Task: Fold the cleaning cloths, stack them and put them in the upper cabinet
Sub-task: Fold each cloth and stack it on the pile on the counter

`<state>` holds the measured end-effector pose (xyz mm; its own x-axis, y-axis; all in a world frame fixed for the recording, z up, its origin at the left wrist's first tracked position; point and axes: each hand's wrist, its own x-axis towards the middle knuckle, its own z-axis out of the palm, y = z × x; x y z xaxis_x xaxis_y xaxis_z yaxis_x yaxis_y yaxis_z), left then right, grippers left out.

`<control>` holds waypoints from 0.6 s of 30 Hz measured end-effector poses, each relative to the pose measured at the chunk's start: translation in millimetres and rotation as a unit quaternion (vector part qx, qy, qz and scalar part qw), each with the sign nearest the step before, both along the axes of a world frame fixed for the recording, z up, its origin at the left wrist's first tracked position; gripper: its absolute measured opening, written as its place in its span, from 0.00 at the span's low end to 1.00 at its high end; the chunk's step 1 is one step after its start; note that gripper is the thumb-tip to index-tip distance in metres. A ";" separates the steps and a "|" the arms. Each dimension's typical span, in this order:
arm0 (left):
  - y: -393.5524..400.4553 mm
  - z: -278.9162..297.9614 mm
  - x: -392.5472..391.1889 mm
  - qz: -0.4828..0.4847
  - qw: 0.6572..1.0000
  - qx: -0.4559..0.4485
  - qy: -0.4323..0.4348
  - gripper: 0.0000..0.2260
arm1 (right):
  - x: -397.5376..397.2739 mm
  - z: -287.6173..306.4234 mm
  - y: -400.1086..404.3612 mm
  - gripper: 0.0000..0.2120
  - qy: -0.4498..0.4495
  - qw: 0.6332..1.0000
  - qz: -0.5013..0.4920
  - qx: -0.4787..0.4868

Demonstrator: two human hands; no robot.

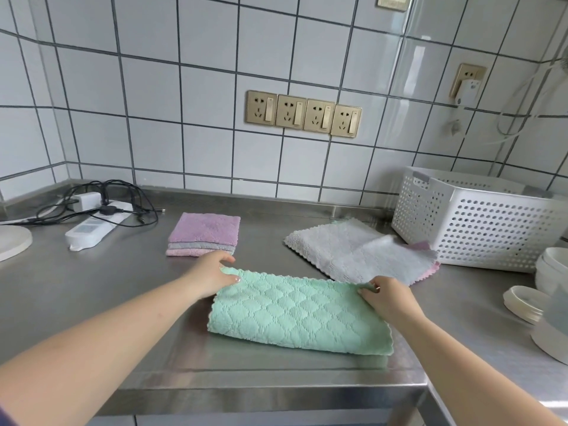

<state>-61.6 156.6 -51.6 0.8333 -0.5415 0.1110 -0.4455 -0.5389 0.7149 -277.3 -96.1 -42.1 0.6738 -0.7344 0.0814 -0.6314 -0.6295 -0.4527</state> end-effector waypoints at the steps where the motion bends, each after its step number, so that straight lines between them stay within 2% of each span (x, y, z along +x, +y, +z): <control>1: -1.5 -1.1 2.3 0.002 1.000 0.002 -0.005 0.21 | 1.1 -1.2 -1.1 0.09 0.001 1.000 -0.002 -0.002; 13: -15.3 -7.3 9.3 0.016 0.999 0.034 -0.030 0.24 | 3.0 -7.0 -8.5 0.09 -0.011 1.000 -0.018 0.013; 15: -13.9 -3.8 6.5 0.019 0.999 0.027 -0.031 0.25 | 0.8 -5.5 -6.9 0.07 -0.036 0.999 -0.022 0.029; 18: -10.4 7.2 -2.4 0.020 0.998 0.010 -0.065 0.21 | -3.6 -0.9 -2.5 0.12 -0.094 0.995 -0.028 0.023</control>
